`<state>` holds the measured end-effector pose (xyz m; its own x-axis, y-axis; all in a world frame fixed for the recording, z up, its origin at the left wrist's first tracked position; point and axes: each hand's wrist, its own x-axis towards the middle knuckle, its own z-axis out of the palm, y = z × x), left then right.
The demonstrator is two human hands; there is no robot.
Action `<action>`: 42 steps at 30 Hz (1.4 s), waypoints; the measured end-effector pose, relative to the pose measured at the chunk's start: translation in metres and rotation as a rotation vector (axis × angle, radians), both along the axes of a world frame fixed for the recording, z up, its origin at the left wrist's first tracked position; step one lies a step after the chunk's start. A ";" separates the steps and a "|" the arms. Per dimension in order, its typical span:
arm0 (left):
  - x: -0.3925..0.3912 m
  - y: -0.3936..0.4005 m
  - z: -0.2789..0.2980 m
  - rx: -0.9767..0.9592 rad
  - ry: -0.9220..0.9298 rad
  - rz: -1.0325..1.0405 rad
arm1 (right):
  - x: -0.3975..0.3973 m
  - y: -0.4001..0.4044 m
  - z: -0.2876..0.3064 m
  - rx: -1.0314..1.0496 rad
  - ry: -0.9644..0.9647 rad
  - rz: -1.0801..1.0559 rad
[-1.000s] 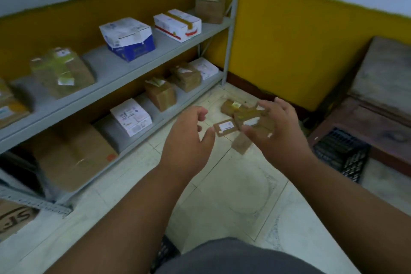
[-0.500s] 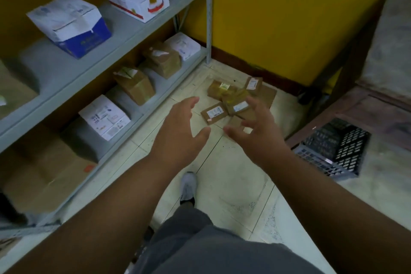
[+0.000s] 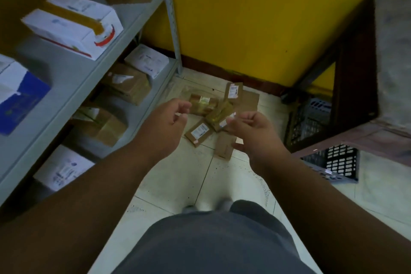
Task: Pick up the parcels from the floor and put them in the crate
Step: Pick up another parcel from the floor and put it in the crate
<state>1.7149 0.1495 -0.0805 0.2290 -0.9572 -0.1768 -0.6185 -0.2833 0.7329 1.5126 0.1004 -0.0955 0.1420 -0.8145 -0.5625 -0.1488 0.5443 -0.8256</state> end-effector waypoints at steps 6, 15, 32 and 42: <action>0.008 -0.091 -0.030 0.099 0.059 0.043 | 0.019 -0.100 -0.023 0.148 0.009 -0.034; 0.078 -0.189 -0.025 0.103 0.115 0.034 | 0.109 -0.194 -0.016 0.184 0.033 -0.029; 0.178 -0.321 -0.206 0.503 0.263 -0.101 | 0.244 -0.258 -0.189 0.419 0.034 -0.467; 0.169 -0.323 -0.497 0.774 0.182 -0.125 | 0.242 -0.271 -0.477 0.596 0.147 -0.453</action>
